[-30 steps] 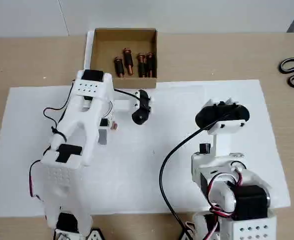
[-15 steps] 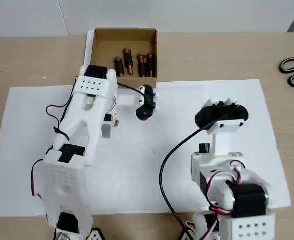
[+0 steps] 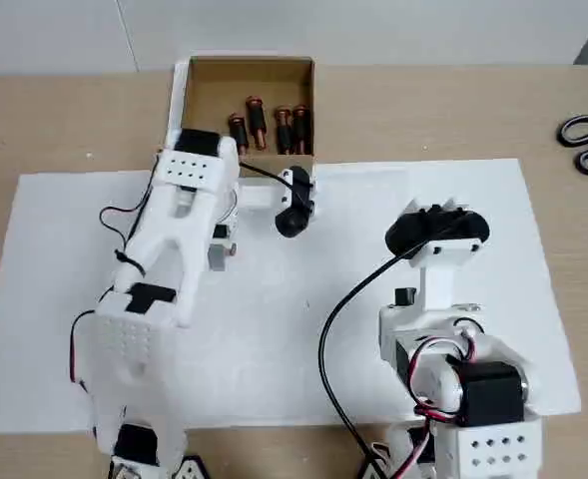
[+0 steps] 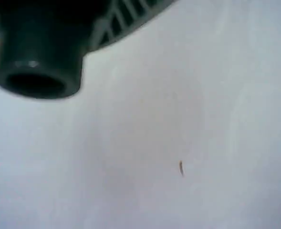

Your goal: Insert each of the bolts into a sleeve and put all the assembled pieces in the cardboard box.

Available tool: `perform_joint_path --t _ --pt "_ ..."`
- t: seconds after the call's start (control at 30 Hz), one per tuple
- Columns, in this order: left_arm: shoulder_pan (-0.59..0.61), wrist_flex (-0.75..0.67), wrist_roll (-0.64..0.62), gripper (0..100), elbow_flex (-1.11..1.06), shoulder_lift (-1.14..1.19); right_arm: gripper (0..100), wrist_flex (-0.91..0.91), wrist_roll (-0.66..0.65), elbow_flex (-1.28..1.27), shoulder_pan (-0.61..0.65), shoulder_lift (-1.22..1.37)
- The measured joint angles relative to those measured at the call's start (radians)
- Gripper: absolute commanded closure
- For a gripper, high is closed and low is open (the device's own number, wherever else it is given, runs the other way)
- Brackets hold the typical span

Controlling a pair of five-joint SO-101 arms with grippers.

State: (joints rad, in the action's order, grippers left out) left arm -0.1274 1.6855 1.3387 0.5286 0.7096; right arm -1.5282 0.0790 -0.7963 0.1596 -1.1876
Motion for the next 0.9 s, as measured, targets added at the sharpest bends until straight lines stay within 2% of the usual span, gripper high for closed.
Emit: perform_joint_path --t 0.23,0.43,0.9 --pt "0.000 0.014 0.000 81 0.117 0.104 99.6 0.000 0.000 0.000 0.000 0.000" --pt "0.000 0.041 0.000 89 0.213 0.132 99.6 0.000 0.000 0.000 0.000 0.000" --pt "0.034 0.043 0.000 92 0.218 0.132 99.6 0.000 0.000 0.000 0.000 0.000"
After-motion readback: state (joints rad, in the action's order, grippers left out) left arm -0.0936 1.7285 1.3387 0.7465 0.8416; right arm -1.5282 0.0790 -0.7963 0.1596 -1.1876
